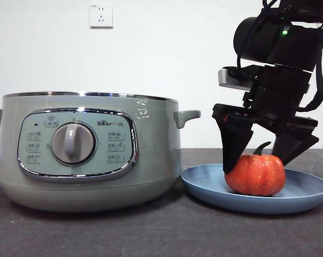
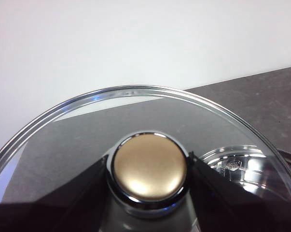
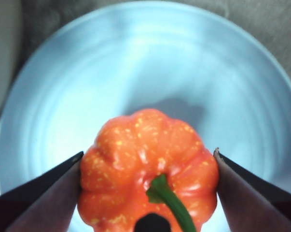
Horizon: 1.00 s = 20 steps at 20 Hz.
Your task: Take the pumpkin out from the steamer,put the pumpkin in the blue plate,close the lid
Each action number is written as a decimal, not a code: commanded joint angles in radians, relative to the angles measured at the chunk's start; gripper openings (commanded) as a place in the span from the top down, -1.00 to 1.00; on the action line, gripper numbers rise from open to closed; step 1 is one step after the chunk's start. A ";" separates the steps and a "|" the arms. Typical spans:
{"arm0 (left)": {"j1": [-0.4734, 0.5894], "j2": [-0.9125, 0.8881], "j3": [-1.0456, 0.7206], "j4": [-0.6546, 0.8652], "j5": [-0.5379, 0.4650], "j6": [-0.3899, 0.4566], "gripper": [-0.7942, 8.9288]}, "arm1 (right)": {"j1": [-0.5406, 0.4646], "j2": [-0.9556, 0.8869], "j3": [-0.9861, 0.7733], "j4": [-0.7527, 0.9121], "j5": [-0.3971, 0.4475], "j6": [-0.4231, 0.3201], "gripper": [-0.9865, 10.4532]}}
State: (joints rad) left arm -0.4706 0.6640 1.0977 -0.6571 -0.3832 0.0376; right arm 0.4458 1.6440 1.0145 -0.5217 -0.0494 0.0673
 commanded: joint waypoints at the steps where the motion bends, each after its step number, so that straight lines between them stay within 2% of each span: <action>1: 0.000 -0.011 0.020 0.054 -0.005 0.013 0.85 | 0.003 0.029 -0.013 -0.006 0.004 0.007 0.20; 4: 0.000 -0.011 0.020 0.054 -0.005 0.013 0.85 | 0.002 0.029 -0.013 -0.011 0.004 0.029 -0.10; 12: -0.001 0.010 0.020 0.063 0.016 0.012 0.85 | 0.009 -0.072 -0.012 -0.039 0.003 0.032 -0.11; 16: -0.001 0.079 0.020 0.070 0.119 0.010 0.85 | 0.007 -0.222 -0.012 -0.055 0.003 0.033 -0.11; 20: -0.001 0.213 0.020 0.118 0.267 -0.013 0.85 | 0.006 -0.374 -0.012 -0.055 0.003 0.033 -0.11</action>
State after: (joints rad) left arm -0.4706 0.8829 1.0981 -0.5907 -0.1253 0.0326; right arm 0.4519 1.2713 1.0111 -0.5789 -0.0490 0.0910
